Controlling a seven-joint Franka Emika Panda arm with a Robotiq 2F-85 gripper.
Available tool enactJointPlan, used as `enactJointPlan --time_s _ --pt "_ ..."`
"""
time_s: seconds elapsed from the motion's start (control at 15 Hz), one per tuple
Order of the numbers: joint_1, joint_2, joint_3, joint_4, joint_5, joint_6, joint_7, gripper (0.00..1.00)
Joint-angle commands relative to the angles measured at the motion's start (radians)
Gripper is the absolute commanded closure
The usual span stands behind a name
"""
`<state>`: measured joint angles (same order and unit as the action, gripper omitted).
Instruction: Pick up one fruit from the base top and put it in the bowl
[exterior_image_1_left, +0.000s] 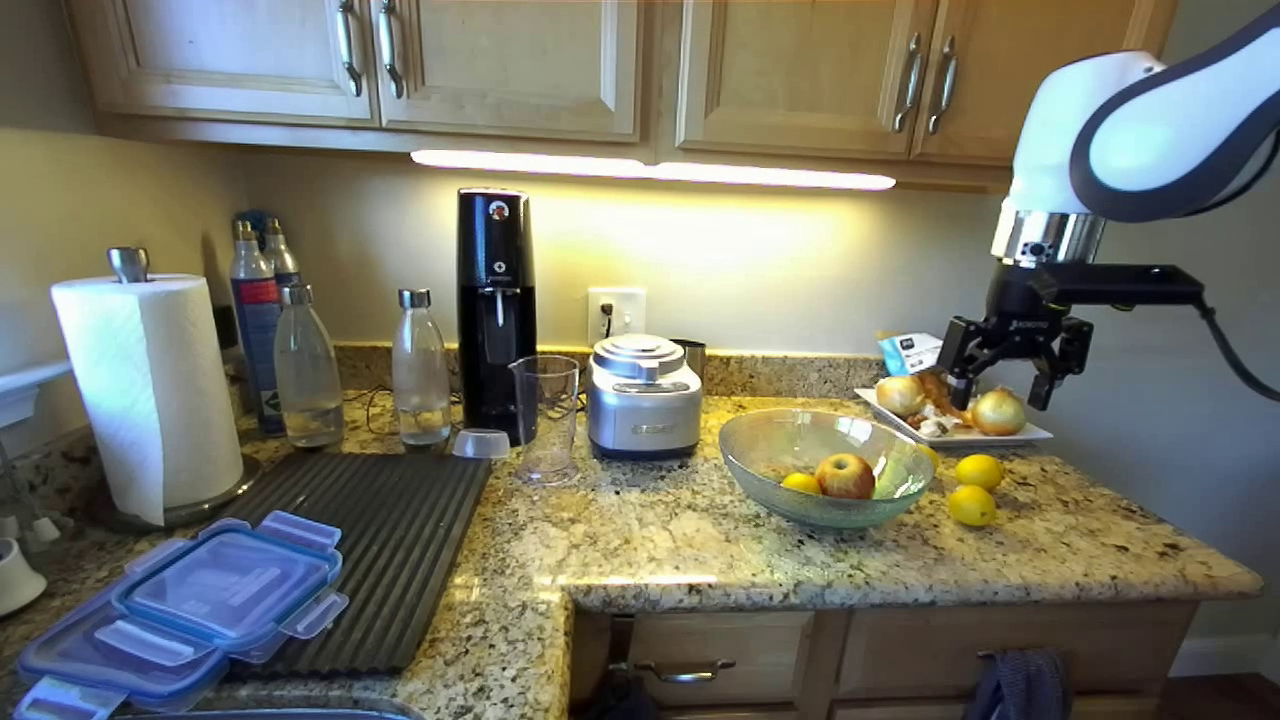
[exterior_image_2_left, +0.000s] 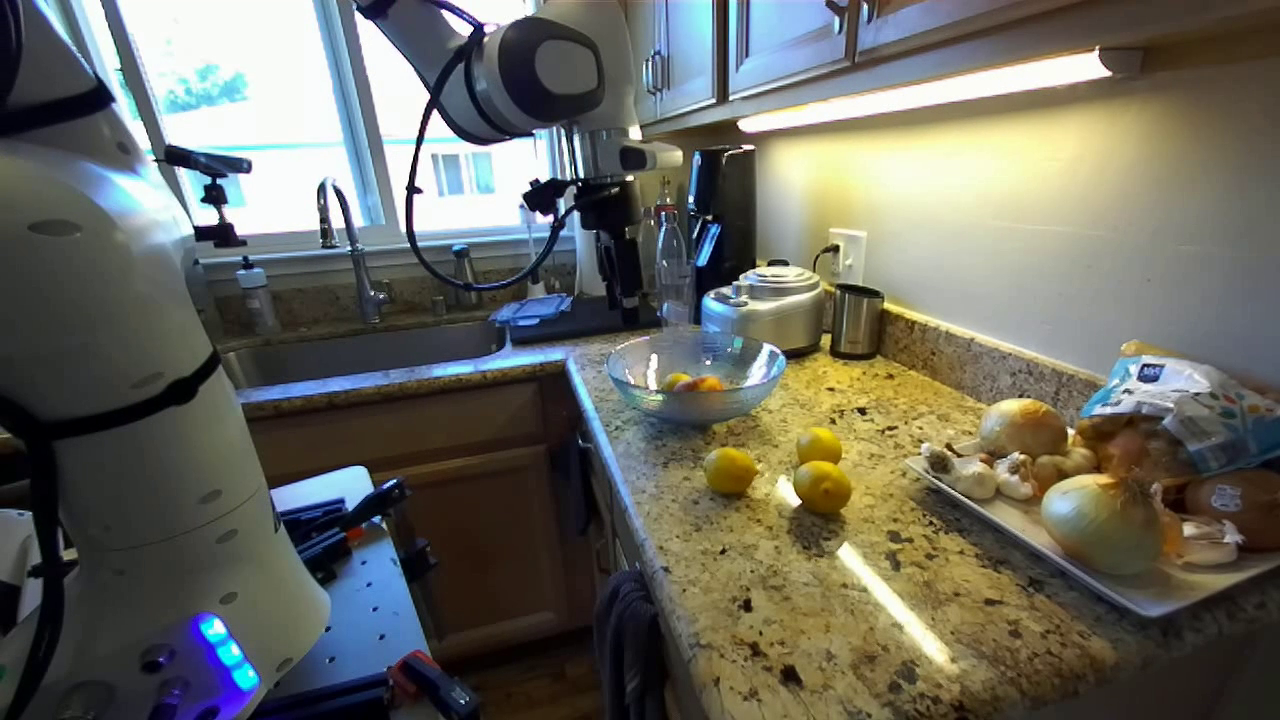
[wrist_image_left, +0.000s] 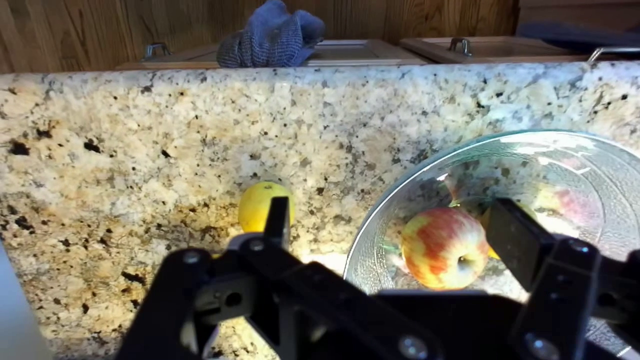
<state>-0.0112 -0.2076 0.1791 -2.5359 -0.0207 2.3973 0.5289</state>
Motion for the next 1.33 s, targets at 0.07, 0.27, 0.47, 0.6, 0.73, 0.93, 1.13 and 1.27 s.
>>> enactJointPlan --time_s 0.07,0.27,0.47,0.6,0.73,0.93,1.13,1.27 --pt "0.014 0.001 -0.013 0.002 -0.003 -0.002 0.002 0.00" --pt "-0.024 0.020 -0.017 -0.010 -0.072 0.036 0.088 0.00" --pt "-0.062 0.033 -0.058 -0.030 -0.099 0.093 0.188 0.00" --pt "-0.082 0.074 -0.091 -0.031 -0.089 0.150 0.236 0.00" --pt "-0.103 0.128 -0.117 -0.025 -0.108 0.212 0.313 0.00" --pt "-0.113 0.220 -0.161 0.000 -0.162 0.261 0.451 0.00" --pt "-0.084 0.305 -0.214 0.026 -0.186 0.278 0.563 0.00" --pt "-0.062 0.342 -0.236 0.038 -0.175 0.283 0.585 0.00"
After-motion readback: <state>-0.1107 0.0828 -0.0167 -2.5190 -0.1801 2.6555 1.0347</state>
